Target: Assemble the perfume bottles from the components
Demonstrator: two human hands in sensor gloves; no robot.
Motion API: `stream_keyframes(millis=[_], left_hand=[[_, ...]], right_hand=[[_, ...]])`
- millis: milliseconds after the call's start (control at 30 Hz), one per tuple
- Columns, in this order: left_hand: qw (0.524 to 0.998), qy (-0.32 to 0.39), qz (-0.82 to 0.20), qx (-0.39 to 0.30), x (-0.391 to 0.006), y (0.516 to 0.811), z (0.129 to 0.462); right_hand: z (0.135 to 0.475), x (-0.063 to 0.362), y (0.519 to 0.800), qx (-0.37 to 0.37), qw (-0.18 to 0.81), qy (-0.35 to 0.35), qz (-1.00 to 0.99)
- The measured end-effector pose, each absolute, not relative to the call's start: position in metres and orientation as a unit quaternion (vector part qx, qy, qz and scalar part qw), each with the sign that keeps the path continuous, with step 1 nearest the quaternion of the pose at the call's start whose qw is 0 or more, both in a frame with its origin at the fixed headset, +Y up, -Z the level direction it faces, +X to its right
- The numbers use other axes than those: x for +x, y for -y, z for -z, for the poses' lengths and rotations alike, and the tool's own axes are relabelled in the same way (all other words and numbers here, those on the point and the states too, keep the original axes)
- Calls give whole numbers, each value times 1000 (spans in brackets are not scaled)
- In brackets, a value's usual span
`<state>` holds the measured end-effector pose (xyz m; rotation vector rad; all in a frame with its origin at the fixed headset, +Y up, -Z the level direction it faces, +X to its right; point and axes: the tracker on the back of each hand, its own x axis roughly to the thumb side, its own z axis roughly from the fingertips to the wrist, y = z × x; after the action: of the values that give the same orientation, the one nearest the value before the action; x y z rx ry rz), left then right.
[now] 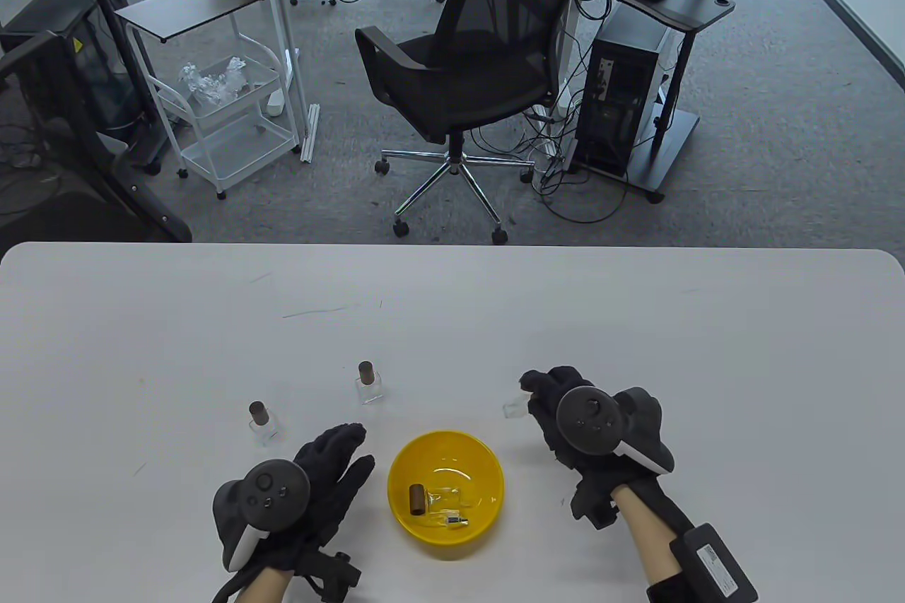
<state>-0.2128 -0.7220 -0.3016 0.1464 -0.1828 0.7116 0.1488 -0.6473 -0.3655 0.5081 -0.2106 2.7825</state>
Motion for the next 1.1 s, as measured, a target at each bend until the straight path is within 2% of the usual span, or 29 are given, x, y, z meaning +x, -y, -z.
stream_keyframes(millis=[267,600,1100], left_hand=[[947,86,-300,77,-213,722,301],[951,103,-283,70,-206,722,301],[952,116,-273,72,-203,721,300]], right_hand=[[393,171,668,114,95,31,-988],[414,163,699,91,12,-26,-995],[423,159,716,70,-32,-58,-995]])
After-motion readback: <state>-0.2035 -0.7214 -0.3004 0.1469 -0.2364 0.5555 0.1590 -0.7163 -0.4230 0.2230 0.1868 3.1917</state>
